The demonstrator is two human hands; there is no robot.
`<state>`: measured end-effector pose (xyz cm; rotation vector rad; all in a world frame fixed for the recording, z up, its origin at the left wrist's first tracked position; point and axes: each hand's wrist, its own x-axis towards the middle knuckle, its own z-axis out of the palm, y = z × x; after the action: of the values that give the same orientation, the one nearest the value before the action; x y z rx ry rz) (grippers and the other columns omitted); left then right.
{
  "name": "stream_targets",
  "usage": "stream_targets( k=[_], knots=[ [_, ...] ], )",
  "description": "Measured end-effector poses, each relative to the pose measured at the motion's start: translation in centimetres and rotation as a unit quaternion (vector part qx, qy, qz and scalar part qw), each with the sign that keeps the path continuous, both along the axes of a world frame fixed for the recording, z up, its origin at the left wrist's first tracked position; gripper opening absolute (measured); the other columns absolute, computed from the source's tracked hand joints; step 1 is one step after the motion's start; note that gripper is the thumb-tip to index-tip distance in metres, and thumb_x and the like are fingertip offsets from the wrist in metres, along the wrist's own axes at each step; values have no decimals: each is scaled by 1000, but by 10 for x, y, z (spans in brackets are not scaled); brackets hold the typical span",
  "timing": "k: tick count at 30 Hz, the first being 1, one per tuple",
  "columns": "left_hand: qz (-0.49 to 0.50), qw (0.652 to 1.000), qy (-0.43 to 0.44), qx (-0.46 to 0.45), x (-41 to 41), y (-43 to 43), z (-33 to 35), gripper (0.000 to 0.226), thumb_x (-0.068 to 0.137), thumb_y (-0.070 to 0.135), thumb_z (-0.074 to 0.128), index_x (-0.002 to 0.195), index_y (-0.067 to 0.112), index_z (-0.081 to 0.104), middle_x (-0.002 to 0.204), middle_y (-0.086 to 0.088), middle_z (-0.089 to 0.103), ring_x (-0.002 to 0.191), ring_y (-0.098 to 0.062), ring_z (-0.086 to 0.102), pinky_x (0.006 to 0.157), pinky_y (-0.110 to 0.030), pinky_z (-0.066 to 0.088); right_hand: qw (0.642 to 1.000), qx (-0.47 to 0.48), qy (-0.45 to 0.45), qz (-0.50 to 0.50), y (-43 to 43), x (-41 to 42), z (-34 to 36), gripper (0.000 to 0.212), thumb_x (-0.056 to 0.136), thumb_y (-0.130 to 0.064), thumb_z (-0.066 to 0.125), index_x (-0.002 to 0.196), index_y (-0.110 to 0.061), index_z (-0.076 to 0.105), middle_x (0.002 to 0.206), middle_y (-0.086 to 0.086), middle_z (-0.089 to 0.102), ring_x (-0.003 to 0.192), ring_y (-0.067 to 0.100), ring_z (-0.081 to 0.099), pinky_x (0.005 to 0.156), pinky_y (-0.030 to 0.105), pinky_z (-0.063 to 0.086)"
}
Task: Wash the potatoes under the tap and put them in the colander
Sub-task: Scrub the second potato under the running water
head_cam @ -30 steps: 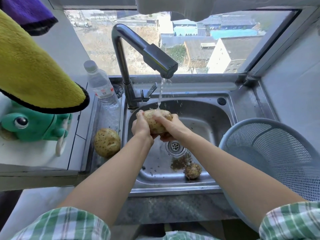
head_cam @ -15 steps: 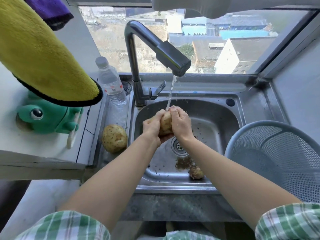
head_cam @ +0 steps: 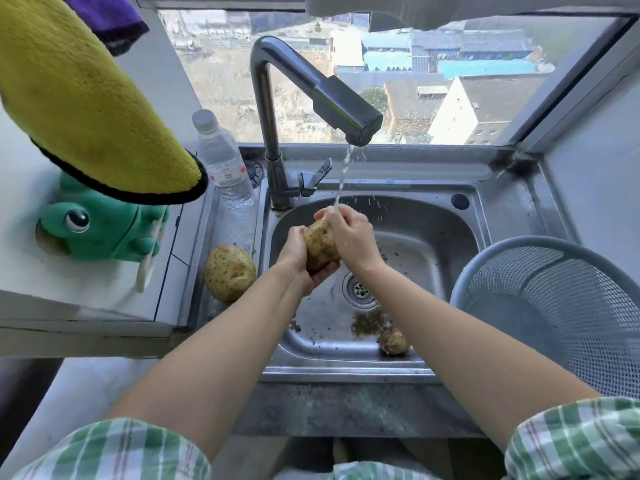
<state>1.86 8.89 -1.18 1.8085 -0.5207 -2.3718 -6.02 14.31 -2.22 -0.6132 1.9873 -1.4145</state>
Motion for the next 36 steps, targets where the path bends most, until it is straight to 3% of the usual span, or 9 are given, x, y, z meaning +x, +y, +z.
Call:
stream_targets(
  k=[3,7,11,19,22,25,28,31,36],
  knots=[
    [-7,1000,-12,-2,-1,3,2,47,93,50,53,95,5,65,80,-17,67,64,-26,65,40,-28,56,996,25,-79,-38,-7,-7,3,33,96,-16,43,81,-16,73,91,6,69,99,29,66,82,42,57],
    [26,999,-9,20,0,1,3,45,94,48,54,90,4,66,76,-15,68,66,-27,68,53,-34,61,997,2,72,39,6,5,-1,28,99,-28,47,99,-10,68,99,7,65,94,18,61,81,32,52],
    [-4,999,-39,-2,-3,4,6,48,98,50,47,91,4,63,78,-17,66,62,-28,65,38,-29,55,993,19,-107,-46,-2,-6,1,30,97,-20,46,85,-15,72,91,8,70,93,26,67,82,41,57],
    [-77,995,-43,51,1,-5,-17,49,99,41,47,117,-1,66,107,-23,70,78,-34,70,36,-29,52,988,0,-143,54,21,-12,-15,35,77,-57,67,98,-29,67,111,5,67,100,20,65,77,30,55],
    [-197,978,-65,5,9,1,-25,61,104,44,33,117,-8,62,95,-25,70,74,-34,70,54,-40,63,985,84,-148,-42,9,-19,-24,34,82,-54,54,84,-22,66,104,7,68,100,25,63,91,42,52],
    [-335,933,-97,-84,16,5,-36,73,98,67,20,116,5,54,104,-18,64,96,-38,67,80,-46,59,957,184,-195,-112,3,-22,-44,48,85,-47,39,100,-11,66,112,15,65,103,32,60,99,50,48],
    [-264,942,9,-205,16,9,-48,51,93,65,47,121,23,52,115,-6,62,102,-25,64,85,-44,57,934,224,-260,-103,1,-22,-61,64,86,-51,30,125,-8,58,121,15,62,107,33,58,98,52,49],
    [-212,934,-10,-288,13,9,-69,45,85,49,72,118,25,54,115,-6,64,97,-21,65,79,-41,61,945,225,-231,-50,-1,-16,-63,59,98,-53,32,134,-10,51,127,14,56,114,32,55,102,47,45],
    [-102,972,-68,-202,4,3,-88,50,85,64,60,113,24,60,111,-11,65,99,-35,66,73,-57,61,974,96,-204,-24,-2,-3,-86,27,91,-41,63,112,-25,57,123,8,61,111,26,60,97,47,52]
  ],
)
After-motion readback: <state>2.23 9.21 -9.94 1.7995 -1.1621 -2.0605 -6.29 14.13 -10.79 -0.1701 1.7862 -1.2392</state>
